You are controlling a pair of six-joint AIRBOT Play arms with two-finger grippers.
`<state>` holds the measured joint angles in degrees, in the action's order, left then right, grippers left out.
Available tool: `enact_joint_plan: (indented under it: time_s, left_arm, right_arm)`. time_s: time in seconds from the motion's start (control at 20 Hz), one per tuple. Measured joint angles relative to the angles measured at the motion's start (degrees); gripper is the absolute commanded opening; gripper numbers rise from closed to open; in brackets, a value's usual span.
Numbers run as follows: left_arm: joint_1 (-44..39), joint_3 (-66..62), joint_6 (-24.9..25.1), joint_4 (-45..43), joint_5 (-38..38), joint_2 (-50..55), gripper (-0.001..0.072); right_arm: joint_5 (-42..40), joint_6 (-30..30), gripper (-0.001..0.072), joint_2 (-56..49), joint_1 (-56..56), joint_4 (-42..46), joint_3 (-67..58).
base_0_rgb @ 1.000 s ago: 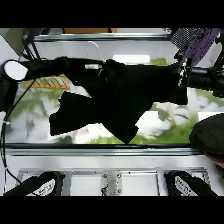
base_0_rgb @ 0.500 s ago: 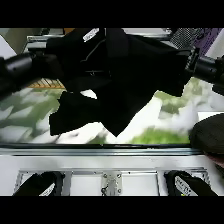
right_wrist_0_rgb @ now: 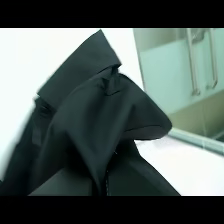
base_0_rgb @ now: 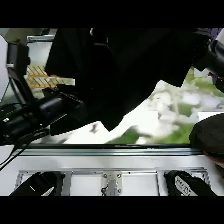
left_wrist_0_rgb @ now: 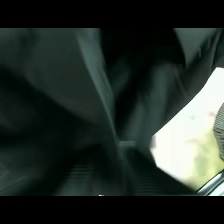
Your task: Fold the clothes and pants, and hang the long-sleeved shirts on hangers.
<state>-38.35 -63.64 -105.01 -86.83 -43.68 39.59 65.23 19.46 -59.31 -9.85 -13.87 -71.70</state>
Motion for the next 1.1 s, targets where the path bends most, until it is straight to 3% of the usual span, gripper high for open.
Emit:
enact_joint_plan:
  time_s: [0.3, 0.35, 0.45, 0.5, 0.75, 1.1]
  left_arm:
    - [2.73, -4.5, -2.23, -0.42, 1.07, 5.2, 0.0682]
    - [3.41, -5.88, -2.45, -0.42, 0.42, 6.1, 0.0618]
    - [4.24, -8.17, -2.6, -0.48, -1.05, 7.58, 0.0153]
    - [4.48, -9.01, -2.62, -0.48, -1.7, 8.24, 0.0016]
    - [4.96, -9.42, -2.8, -0.61, -3.26, 9.9, 0.0016]
    - [5.05, -7.82, -1.88, -0.61, -2.56, 10.32, 0.0016]
  right_arm:
    - [-3.67, -5.38, 0.001, 2.23, -0.22, -1.49, 0.0]
    - [-5.01, -6.47, 0.001, 2.8, -0.46, -1.49, 0.0]
    - [-8.37, -8.0, 0.001, 4.11, -1.97, -1.16, 0.0]
    - [-10.16, -8.55, 0.001, 4.79, -3.21, -0.68, 0.0]
    - [-20.11, -5.62, 0.001, 9.57, -13.66, 9.35, 0.0]
    - [-38.62, 8.26, 0.001, 17.92, -31.23, 36.83, 0.02]
